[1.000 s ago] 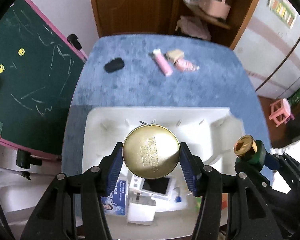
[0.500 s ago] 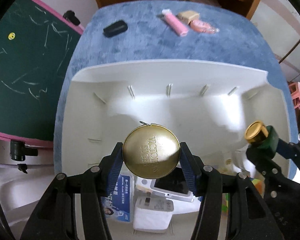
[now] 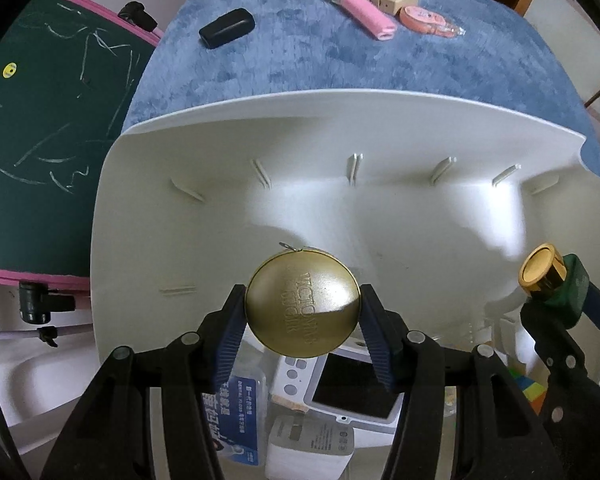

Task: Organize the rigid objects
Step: 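Release the gold tin into the tray with the left tool while the right tool releases the green jar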

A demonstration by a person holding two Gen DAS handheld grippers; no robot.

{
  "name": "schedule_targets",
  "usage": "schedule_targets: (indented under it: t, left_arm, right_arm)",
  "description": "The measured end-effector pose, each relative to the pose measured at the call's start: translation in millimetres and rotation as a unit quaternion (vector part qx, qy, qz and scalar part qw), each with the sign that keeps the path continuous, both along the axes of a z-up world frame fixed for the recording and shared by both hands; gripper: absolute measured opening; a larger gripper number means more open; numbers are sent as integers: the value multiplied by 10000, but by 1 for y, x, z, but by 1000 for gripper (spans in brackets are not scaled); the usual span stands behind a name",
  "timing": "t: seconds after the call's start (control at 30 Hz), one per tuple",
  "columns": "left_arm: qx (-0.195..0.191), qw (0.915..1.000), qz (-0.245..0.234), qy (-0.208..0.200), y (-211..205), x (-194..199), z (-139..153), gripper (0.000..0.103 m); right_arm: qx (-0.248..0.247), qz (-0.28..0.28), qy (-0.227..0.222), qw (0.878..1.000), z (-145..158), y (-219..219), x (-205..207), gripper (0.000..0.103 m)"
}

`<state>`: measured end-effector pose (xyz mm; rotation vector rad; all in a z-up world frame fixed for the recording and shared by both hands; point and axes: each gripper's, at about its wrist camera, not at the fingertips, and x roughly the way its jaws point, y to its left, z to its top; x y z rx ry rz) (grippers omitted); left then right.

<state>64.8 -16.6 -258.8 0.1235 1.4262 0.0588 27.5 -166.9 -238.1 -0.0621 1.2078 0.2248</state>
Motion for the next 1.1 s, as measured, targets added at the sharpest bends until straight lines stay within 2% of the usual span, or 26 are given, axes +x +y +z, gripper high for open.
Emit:
schedule_targets:
  t: [0.07, 0.13, 0.17, 0.2, 0.27, 0.33, 0.37, 0.7, 1.1]
  left_arm:
    - [107, 9999, -46, 22, -3, 0, -1, 59]
    - [147, 9998, -112, 16, -7, 0, 0, 59]
    - [151, 9998, -135, 18, -8, -1, 0, 59]
    - [144, 9998, -159, 25, -9, -1, 1, 59]
    - [119, 9997, -190, 36, -11, -1, 3, 64]
    - [68, 9998, -212, -9, -12, -2, 7, 74]
    - [73, 9997, -221, -34, -12, -2, 9, 75]
    - [-160, 9998, -61, -117, -8, -5, 26, 75]
    - [-391, 9982, 101, -444, 3, -22, 58, 75]
  right_arm:
    - [-56, 29, -1, 10000, 0, 2, 0, 45]
    - [-123, 68, -19, 9999, 0, 3, -1, 57]
    - [-130, 68, -39, 9999, 1, 3, -1, 67]
    - [-130, 58, -105, 9998, 4, 3, -2, 70]
    - [-134, 64, -222, 9996, 8, 2, -4, 71]
    - [-155, 128, -287, 9994, 13, 3, -5, 71]
    - [-179, 151, -339, 9991, 16, 4, -6, 71]
    - [-124, 335, -576, 9977, 34, 6, -17, 71]
    - [8, 429, -842, 9955, 62, 6, -30, 71]
